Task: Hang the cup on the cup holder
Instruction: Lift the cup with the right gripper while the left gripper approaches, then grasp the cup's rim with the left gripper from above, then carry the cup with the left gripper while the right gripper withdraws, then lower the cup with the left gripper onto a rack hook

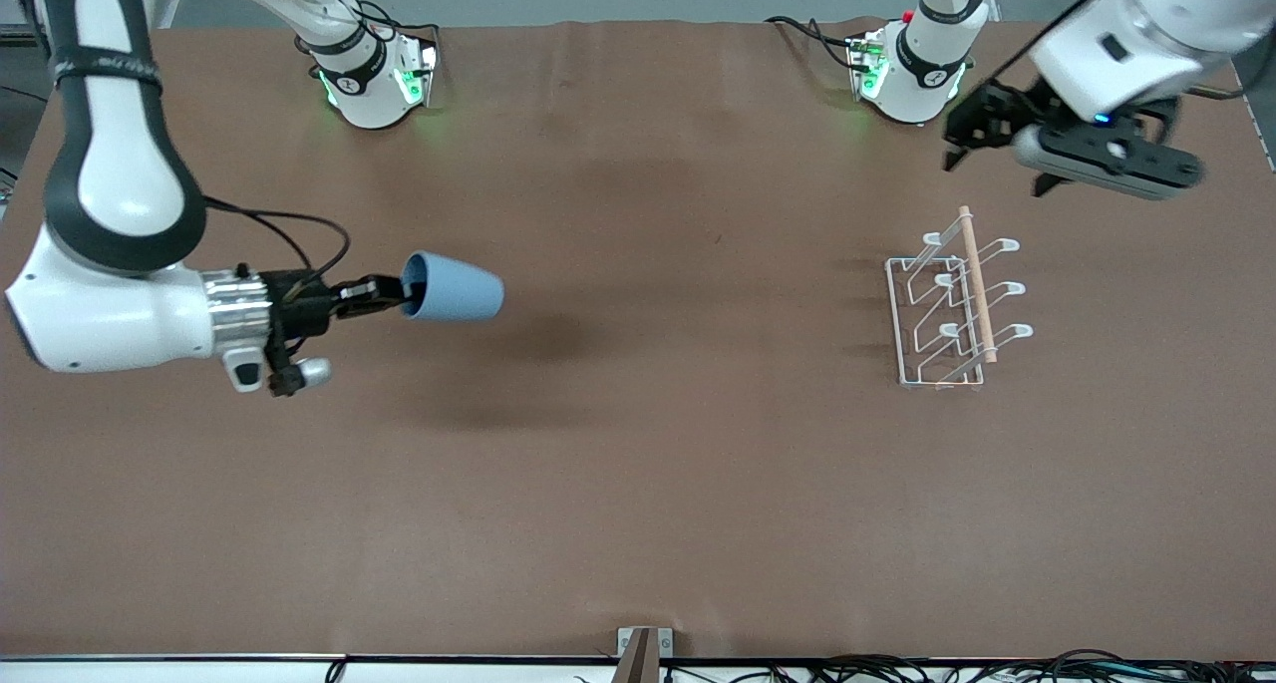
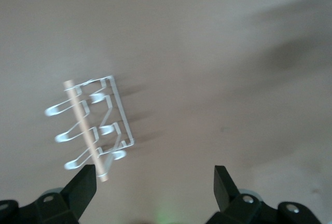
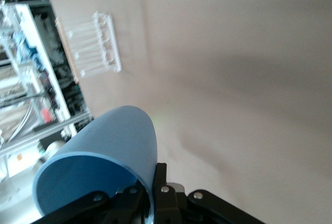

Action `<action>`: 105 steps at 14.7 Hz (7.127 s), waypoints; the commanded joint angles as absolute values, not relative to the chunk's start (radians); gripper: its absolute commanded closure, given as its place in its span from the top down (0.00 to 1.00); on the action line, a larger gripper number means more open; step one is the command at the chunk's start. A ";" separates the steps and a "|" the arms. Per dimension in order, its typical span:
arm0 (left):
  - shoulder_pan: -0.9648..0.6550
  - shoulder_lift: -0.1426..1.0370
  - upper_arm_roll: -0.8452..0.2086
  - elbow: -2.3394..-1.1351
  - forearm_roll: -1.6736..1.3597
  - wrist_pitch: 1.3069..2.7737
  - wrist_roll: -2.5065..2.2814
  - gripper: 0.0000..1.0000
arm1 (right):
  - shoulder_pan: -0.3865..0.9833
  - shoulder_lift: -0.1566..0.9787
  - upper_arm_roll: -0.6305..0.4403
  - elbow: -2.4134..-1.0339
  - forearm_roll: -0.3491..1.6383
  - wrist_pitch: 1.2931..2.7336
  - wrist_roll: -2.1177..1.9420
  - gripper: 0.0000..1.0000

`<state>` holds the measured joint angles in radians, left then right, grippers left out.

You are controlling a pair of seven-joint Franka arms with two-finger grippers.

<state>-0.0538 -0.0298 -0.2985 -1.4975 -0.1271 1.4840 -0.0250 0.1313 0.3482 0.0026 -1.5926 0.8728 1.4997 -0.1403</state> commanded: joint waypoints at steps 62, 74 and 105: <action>-0.089 0.367 -0.684 -1.396 0.262 1.647 0.658 0.54 | 0.264 0.236 -0.124 -1.591 0.429 1.660 -0.095 1.00; -0.061 0.345 -0.684 -1.550 0.903 1.186 0.729 0.52 | 0.111 0.195 -0.149 -1.369 0.060 1.652 -0.106 1.00; 0.006 0.652 -0.684 -1.802 1.331 1.189 0.566 0.51 | 0.019 -0.037 -0.098 -1.399 0.005 1.388 -0.048 1.00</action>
